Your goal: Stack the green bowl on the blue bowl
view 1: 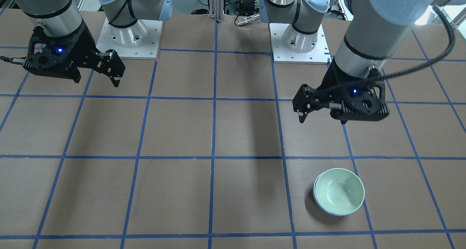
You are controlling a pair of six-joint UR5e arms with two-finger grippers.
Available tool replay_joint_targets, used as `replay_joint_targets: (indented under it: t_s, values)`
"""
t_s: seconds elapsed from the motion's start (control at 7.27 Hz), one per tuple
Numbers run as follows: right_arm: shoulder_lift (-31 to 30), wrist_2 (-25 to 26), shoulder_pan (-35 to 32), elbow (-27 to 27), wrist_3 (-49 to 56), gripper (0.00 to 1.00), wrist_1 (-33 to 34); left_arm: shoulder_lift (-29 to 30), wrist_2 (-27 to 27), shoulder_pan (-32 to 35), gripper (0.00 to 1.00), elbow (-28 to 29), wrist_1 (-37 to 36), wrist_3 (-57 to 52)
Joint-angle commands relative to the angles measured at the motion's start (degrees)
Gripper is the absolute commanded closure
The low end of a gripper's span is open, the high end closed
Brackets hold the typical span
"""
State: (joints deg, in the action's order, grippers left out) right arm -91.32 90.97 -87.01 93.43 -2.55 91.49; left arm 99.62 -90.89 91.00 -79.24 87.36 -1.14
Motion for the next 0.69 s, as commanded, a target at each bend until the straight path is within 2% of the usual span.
replay_joint_targets:
  t_s: [0.0, 0.55]
  values:
    - [0.0, 0.0, 0.0, 0.0, 0.0, 0.00, 0.0, -6.2, -0.1, 0.8, 0.00, -0.3, 6.4, 0.3]
    - [0.0, 0.0, 0.0, 0.0, 0.0, 0.00, 0.0, -9.4, -0.1, -1.2, 0.00, -4.2, 6.3, -2.2]
